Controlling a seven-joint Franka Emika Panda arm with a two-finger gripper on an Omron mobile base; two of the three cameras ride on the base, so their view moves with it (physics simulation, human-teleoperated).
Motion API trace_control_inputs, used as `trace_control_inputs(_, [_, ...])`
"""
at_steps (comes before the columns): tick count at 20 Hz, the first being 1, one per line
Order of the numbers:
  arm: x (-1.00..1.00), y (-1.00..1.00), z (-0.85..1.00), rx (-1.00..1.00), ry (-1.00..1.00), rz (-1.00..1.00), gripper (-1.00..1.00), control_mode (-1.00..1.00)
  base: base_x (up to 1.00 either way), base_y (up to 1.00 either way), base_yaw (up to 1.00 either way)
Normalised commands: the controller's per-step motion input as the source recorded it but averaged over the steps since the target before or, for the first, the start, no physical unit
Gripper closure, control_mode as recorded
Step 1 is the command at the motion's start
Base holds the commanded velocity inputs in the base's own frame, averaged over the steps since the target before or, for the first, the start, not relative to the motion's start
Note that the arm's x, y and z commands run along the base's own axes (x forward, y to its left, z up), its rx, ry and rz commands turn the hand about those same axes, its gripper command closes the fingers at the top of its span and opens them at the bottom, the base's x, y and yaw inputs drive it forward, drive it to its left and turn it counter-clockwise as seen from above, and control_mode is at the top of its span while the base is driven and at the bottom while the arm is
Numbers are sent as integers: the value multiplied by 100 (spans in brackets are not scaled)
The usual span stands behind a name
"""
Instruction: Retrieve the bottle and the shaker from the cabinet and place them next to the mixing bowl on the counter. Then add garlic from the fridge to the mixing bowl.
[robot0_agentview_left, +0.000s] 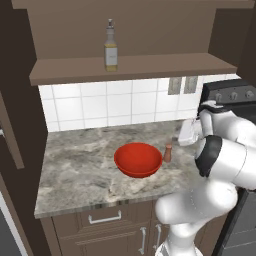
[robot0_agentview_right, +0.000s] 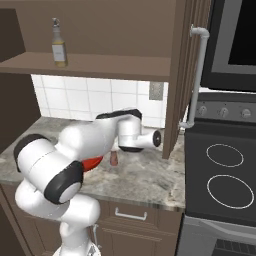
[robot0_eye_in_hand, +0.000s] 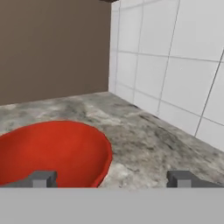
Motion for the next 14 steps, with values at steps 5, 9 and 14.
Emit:
trace_control_inputs(5, [-23, 0, 40, 5, 5, -30, -100, -100, 0, 0, 0])
trace_control_inputs(9, [-49, 0, 26, 8, 2, -42, -100, -100, 0, 0, 0])
trace_control_inputs(14, [-43, 0, 30, 4, 6, -47, -100, -100, 0, 0, 0])
